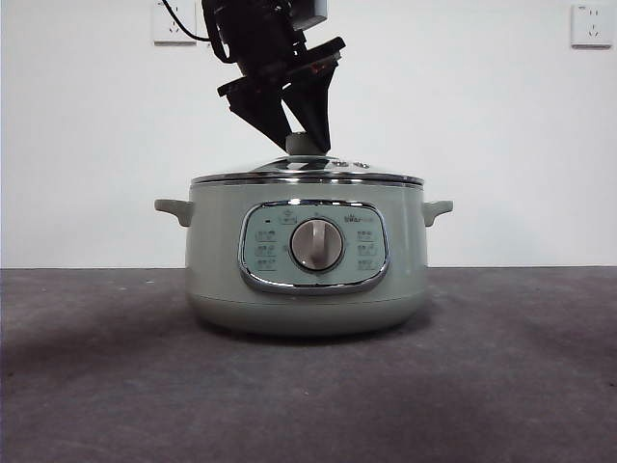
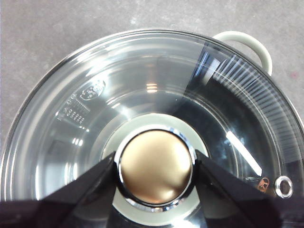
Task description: Pick up the corn,open the lid,put the corn in the pot,close the lid
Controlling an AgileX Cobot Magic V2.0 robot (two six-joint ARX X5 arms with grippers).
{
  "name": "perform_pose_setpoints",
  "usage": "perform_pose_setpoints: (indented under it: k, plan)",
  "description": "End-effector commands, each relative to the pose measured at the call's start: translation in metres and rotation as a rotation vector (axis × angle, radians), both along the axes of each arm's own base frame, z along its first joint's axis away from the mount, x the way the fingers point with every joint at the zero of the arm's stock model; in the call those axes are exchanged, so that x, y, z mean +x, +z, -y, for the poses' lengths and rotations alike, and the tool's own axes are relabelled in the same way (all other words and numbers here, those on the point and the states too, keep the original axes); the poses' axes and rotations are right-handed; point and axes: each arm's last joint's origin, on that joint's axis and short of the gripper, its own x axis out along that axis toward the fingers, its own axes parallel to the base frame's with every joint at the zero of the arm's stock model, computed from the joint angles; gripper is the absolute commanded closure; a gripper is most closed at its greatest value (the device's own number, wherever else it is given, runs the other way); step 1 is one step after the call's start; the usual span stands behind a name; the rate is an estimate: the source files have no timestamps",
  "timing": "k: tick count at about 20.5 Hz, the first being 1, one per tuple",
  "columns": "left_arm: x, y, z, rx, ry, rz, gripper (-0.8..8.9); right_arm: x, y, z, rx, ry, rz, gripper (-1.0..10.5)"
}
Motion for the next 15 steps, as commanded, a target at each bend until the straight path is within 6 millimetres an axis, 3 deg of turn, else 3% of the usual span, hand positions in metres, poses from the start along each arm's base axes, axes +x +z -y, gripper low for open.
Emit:
perform_pose_setpoints:
  k: [1, 8, 13, 15]
  plan:
    - [-0.003, 0.014, 0.001, -0.032, -0.016, 0.053, 8.22, 0.000, -0.002, 0.001, -0.030, -0.037, 0.001, 9.5]
    - [-0.013, 0.052, -0.011, -0.081, -0.003, 0.134, 8.22, 0.003, -0.003, 0.000, -0.033, -0.103, 0.009, 9.5]
    - [-0.017, 0.080, -0.024, -0.115, 0.018, 0.192, 8.22, 0.015, -0.007, -0.014, -0.020, -0.121, 0.000, 9.5]
    - [-0.019, 0.090, -0.034, -0.118, 0.035, 0.204, 8.22, 0.026, -0.013, -0.029, -0.019, -0.111, -0.017, 9.5]
